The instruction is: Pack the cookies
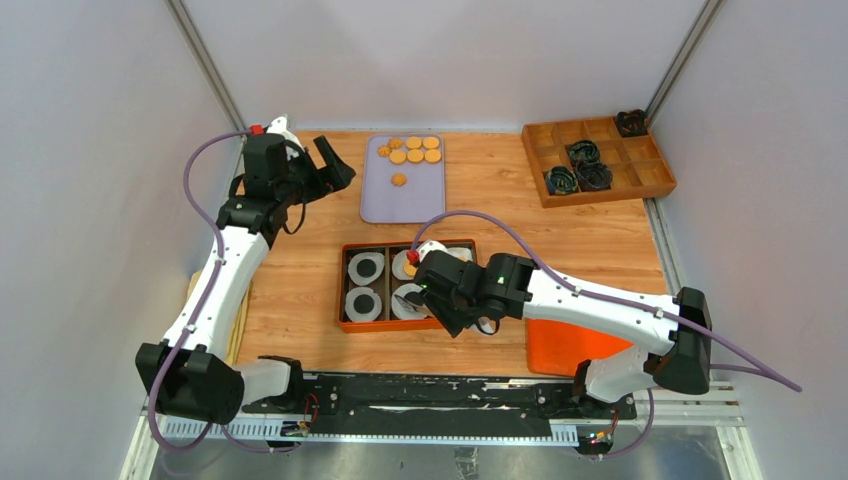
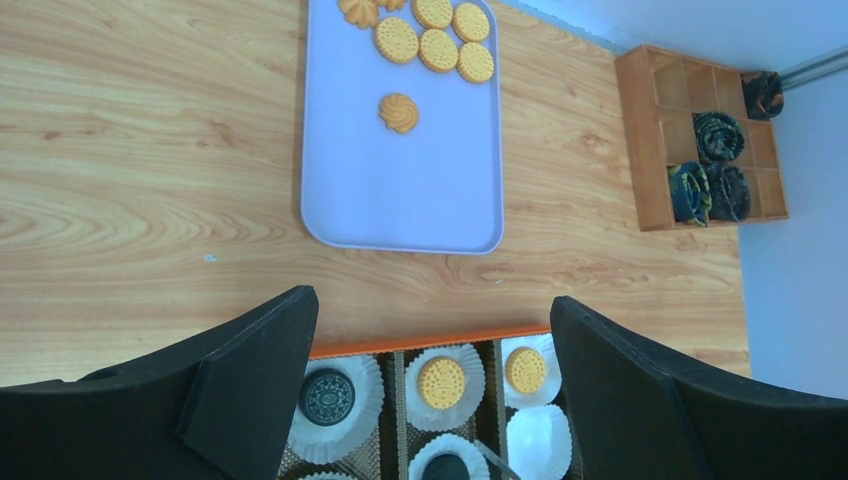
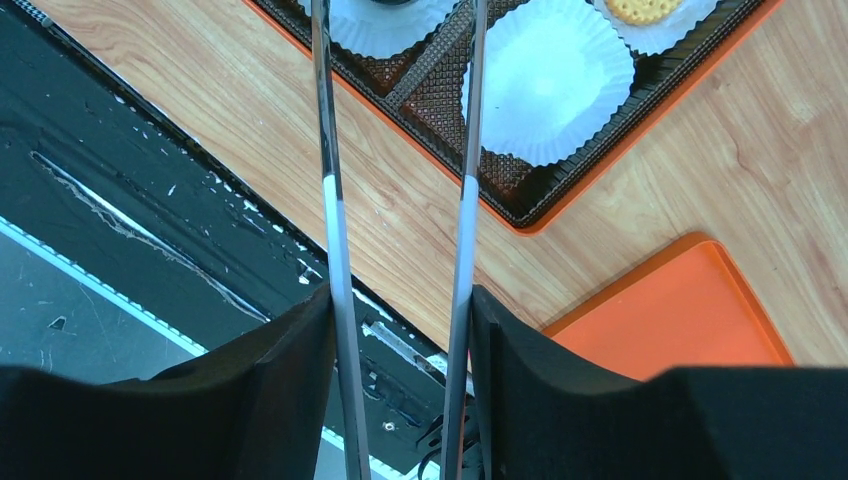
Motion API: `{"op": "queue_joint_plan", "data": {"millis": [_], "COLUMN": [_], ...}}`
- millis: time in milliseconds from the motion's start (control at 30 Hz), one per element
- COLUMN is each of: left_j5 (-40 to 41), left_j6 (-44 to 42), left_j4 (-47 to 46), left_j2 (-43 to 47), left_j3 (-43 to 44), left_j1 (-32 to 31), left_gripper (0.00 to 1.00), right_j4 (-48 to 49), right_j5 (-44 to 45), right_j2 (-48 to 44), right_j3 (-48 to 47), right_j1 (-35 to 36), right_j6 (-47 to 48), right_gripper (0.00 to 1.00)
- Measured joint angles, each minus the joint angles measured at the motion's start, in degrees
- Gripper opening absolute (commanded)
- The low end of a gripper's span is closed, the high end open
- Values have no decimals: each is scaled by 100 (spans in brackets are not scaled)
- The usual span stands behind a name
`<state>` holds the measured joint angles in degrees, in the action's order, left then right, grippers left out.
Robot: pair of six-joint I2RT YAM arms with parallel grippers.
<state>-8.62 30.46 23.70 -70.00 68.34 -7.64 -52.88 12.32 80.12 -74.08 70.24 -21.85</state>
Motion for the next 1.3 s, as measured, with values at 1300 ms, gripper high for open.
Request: {"op": "queue_joint_plan", "data": {"millis": [1300], "left_j5": [-94], "left_j6": [-74], "left_j4": [-2], "left_j2": [-83], "left_j3": [15], "left_j1": [0], "left_gripper": [95], "right_j4": [1480], "right_j5": [131], "right_j2": [3405], "right_j3": [-3504], "right_j1": [-2597], "right_j6": [1464], "right_gripper": [50]}}
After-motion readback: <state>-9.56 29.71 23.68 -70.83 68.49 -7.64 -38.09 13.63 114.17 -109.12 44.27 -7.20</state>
